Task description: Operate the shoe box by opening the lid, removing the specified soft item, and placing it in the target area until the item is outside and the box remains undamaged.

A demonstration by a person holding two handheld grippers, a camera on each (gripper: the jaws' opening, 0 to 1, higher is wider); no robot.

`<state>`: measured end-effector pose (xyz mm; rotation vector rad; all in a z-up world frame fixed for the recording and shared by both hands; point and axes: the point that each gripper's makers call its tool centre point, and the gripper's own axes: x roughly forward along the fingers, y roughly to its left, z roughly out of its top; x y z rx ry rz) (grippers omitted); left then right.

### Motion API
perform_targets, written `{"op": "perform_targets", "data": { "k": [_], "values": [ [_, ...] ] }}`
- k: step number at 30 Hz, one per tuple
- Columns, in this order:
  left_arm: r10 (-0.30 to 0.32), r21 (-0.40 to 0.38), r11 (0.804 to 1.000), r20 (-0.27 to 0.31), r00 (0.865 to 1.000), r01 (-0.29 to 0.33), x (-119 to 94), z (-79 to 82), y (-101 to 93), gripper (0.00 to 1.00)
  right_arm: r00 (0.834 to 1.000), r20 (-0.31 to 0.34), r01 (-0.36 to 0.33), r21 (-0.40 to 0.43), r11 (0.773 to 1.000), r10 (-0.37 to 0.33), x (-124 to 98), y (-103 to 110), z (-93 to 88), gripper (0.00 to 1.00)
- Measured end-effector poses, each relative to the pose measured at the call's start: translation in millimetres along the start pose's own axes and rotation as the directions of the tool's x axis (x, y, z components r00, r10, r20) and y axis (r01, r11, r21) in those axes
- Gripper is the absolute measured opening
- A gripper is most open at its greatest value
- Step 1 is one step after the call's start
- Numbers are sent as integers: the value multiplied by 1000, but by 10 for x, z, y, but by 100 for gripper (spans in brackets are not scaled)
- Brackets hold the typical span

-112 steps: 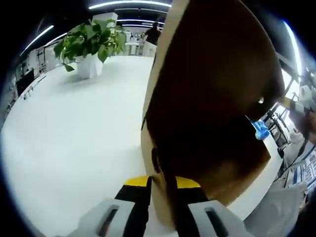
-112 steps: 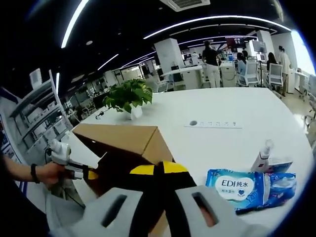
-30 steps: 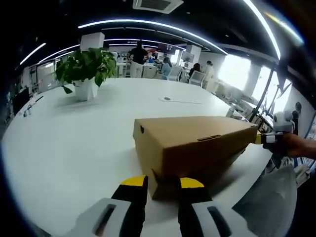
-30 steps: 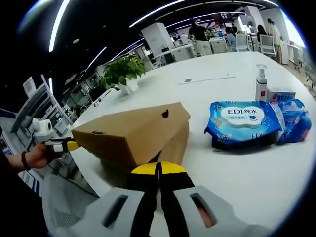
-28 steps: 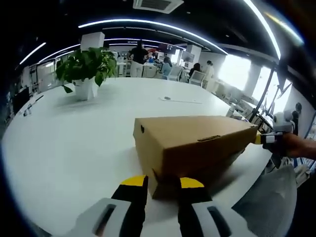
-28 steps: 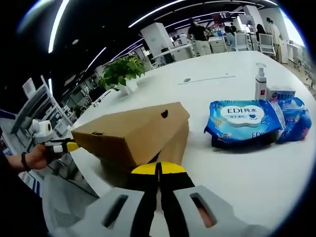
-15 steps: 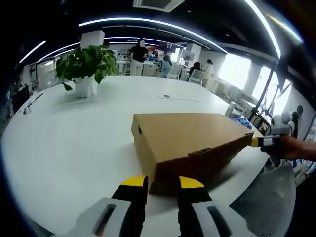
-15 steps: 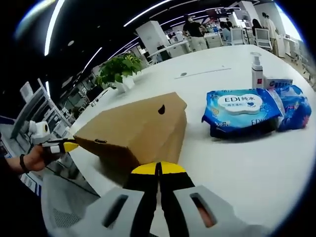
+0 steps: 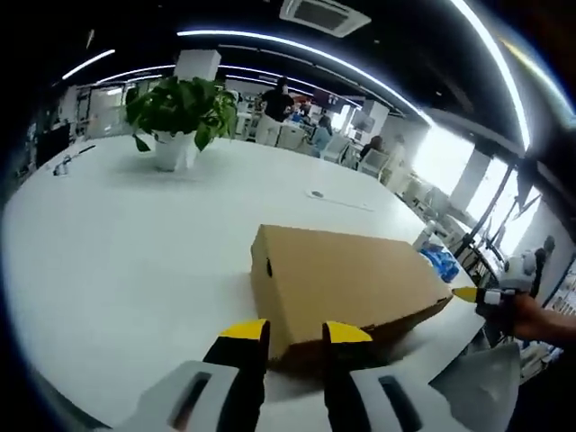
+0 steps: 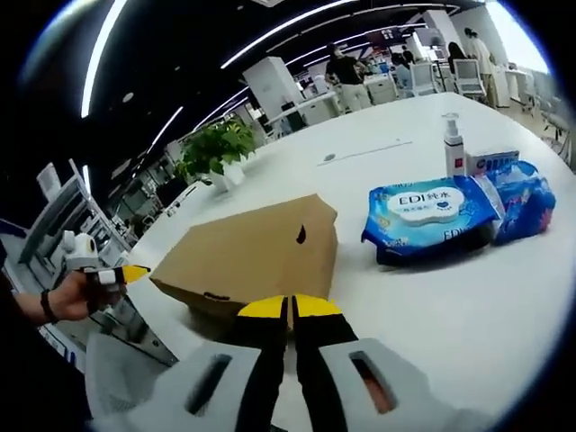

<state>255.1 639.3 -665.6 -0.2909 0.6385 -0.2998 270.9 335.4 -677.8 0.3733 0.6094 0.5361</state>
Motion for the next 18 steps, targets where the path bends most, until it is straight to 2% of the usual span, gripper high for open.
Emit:
{"op": "perform_targets", "data": {
  "k": [3, 5, 9, 12, 16, 18],
  "values": [
    [-12, -5, 1000, -9, 1000, 11, 53, -8, -11, 28, 1000, -3, -15, -28, 999, 15, 32, 75, 26, 21],
    [-24, -18, 1000, -18, 1000, 24, 91, -34, -31, 28, 999, -20, -27, -24, 999, 27, 77, 102, -7, 25],
    [-43, -26, 999, -55, 998, 42, 171, -144, -77, 30, 998, -64, -19, 18, 1000, 20, 176, 78, -155, 23],
    [-37, -47, 998, -76, 996, 34, 221, -224, -44, 30, 997, -68, -16, 50, 999, 20, 212, 85, -204, 22],
    [-40, -83, 996, -99, 994, 31, 263, -291, -6, 30, 996, -84, -5, 49, 999, 9, 261, 49, -269, 22],
    [-49, -103, 994, -93, 994, 39, 270, -274, 1, 31, 997, -74, -6, 75, 997, 11, 262, 42, -255, 22]
  ]
}}
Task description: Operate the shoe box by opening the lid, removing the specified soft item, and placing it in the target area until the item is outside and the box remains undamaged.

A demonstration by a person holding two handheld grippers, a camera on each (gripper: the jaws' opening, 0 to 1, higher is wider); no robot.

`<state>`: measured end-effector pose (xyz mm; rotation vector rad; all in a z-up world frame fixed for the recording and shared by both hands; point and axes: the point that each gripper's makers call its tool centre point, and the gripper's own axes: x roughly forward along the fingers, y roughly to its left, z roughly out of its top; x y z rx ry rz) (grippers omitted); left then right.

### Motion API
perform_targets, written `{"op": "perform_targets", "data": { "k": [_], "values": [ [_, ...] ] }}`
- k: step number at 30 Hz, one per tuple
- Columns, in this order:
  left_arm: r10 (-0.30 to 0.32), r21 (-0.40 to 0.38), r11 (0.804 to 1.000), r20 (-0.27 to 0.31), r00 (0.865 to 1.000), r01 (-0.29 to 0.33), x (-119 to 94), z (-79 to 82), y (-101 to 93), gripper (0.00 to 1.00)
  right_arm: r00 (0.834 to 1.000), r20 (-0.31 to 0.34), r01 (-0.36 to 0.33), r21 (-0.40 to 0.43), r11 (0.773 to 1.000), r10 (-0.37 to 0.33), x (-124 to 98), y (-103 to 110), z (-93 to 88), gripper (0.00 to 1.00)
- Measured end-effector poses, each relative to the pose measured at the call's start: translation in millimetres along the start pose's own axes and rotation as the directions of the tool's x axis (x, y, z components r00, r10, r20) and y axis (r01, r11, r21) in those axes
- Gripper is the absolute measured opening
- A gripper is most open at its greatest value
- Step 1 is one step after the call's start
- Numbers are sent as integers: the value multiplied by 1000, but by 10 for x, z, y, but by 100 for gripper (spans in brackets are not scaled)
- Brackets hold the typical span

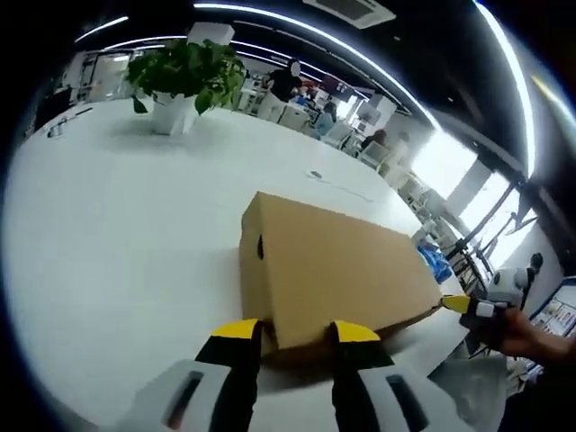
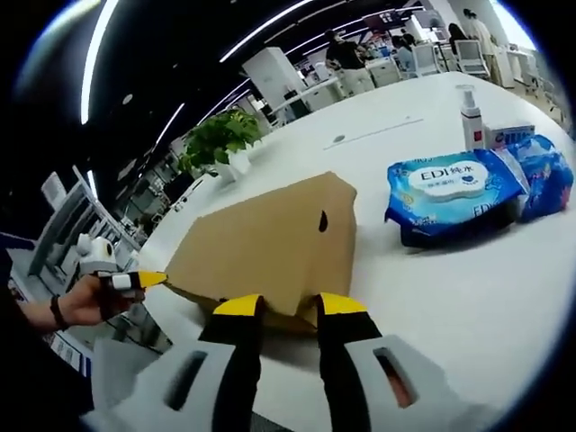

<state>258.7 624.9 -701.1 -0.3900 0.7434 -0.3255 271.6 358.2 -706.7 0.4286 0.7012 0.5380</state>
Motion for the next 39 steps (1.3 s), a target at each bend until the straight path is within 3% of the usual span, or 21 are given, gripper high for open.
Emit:
{"op": "perform_targets", "data": {
  "k": [6, 20, 27, 39],
  "values": [
    [-5, 10, 1000, 1, 1000, 5, 113, 107, -15, 31, 999, 30, 22, 5, 1000, -22, 103, -68, 130, 22],
    [-22, 22, 1000, -12, 1000, 22, 718, 575, -139, 31, 994, 44, 99, 12, 995, -99, 368, -449, 662, 21],
    [-28, 28, 999, -16, 999, 28, 848, 630, -226, 31, 993, 33, 117, 6, 993, -117, 384, -592, 787, 20],
    [-32, 32, 999, -7, 999, 32, 831, 624, -233, 31, 993, 43, 112, -6, 994, -112, 364, -578, 775, 20]
  ]
}}
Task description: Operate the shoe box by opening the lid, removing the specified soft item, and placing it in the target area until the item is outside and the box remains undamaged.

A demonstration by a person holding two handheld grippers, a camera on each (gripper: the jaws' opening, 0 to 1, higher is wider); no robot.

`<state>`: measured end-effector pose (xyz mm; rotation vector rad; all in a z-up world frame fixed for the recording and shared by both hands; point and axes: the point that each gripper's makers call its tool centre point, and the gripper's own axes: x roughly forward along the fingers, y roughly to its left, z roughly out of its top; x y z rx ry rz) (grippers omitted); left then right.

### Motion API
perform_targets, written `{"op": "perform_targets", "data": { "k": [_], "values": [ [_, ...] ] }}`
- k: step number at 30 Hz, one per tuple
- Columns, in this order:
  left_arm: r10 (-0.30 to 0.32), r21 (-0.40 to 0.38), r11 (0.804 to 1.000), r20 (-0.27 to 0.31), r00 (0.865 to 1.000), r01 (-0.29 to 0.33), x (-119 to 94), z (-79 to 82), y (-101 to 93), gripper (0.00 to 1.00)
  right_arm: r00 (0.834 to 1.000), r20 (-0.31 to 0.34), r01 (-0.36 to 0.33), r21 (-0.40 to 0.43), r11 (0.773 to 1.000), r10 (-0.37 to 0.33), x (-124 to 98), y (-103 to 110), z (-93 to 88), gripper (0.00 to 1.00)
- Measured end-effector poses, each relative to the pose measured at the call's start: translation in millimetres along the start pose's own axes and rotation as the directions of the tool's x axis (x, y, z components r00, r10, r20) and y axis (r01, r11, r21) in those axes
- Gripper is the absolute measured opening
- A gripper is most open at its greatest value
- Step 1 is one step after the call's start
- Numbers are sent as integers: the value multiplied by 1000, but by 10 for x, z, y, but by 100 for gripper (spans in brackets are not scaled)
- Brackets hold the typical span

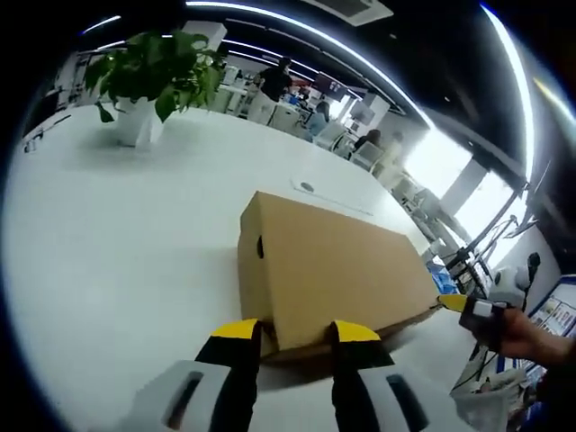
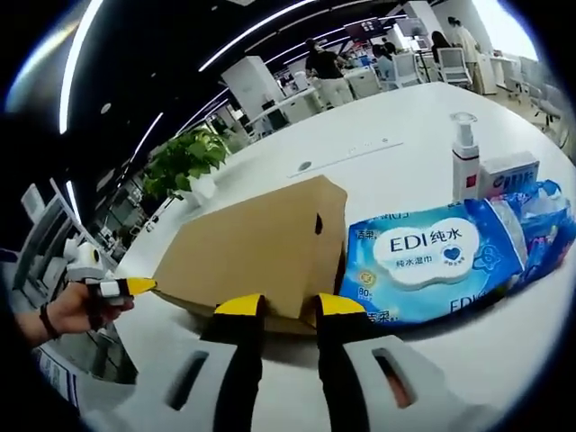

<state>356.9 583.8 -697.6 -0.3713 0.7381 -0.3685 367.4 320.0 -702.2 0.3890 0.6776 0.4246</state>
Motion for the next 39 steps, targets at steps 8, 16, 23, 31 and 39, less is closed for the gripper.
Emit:
{"op": "perform_targets", "data": {
  "k": [8, 16, 23, 31, 39],
  "values": [
    [-3, 5, 1000, 1, 1000, 3, -4, 1, 8, 31, 1000, -6, -12, -25, 1000, 12, 3, 12, 7, 21],
    [-16, 36, 999, 21, 1000, 16, -123, -50, -60, 31, 999, 41, -4, -80, 997, 7, -277, -20, 29, 24],
    [-8, 50, 999, 11, 1000, 7, -390, -230, -93, 31, 989, 103, 114, -63, 992, -107, -775, -401, -46, 30],
    [22, 80, 997, 3, 1000, -22, -530, -358, -209, 33, 970, 154, 199, -57, 978, -189, -1252, -557, -261, 34],
    [-1, 178, 984, -36, 999, 7, -487, -580, -692, 35, 955, 207, 234, -82, 969, -213, -1523, -604, -283, 35]
  ]
}}
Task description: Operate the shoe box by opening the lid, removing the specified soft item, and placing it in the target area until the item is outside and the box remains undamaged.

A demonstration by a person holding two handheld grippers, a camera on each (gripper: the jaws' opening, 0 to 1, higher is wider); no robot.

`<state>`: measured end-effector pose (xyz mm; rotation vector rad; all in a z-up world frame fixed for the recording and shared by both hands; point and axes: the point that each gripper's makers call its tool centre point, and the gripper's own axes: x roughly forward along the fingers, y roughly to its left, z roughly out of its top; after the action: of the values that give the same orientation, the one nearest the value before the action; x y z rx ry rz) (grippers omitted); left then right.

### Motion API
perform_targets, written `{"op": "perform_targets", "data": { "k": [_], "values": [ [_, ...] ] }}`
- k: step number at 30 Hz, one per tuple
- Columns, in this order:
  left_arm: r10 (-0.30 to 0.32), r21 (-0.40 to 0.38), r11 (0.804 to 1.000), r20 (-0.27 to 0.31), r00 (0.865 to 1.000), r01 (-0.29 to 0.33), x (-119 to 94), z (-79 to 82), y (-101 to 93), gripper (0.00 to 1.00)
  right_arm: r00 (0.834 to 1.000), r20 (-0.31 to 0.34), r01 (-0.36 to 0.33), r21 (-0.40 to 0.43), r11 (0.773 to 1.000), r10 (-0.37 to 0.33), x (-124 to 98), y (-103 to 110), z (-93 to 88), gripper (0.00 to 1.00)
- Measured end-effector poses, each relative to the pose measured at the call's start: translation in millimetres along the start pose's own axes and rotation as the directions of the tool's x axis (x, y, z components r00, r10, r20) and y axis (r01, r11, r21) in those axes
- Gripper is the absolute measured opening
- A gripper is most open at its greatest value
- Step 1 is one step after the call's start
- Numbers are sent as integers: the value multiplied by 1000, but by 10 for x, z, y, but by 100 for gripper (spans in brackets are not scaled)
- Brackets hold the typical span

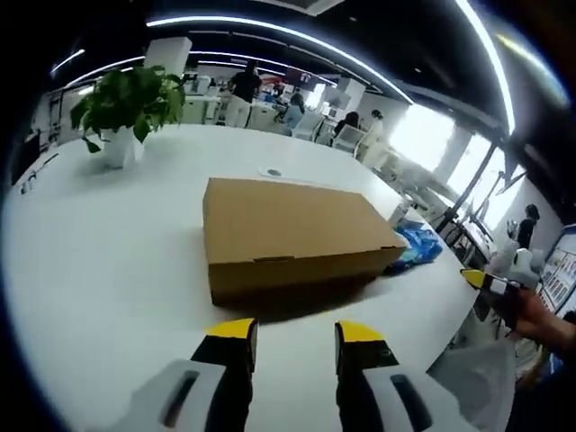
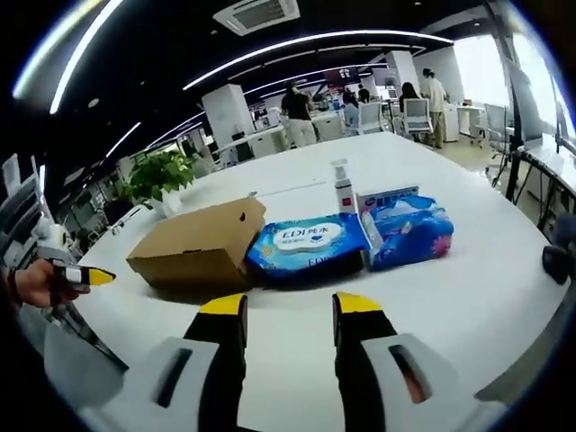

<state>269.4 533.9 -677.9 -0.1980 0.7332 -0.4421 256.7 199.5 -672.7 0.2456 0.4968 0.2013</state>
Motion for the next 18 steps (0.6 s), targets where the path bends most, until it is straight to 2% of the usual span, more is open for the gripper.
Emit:
{"op": "perform_targets", "data": {
  "k": [7, 18],
  "values": [
    [-18, 40, 999, -3, 1000, 18, 15, -86, -315, 39, 1000, 13, -15, 8, 1000, 15, -112, -78, -30, 36],
    [6, 52, 999, 25, 1000, -7, -77, -143, -451, 42, 999, 37, -14, 16, 1000, 13, -294, -314, -12, 38]
  ]
}}
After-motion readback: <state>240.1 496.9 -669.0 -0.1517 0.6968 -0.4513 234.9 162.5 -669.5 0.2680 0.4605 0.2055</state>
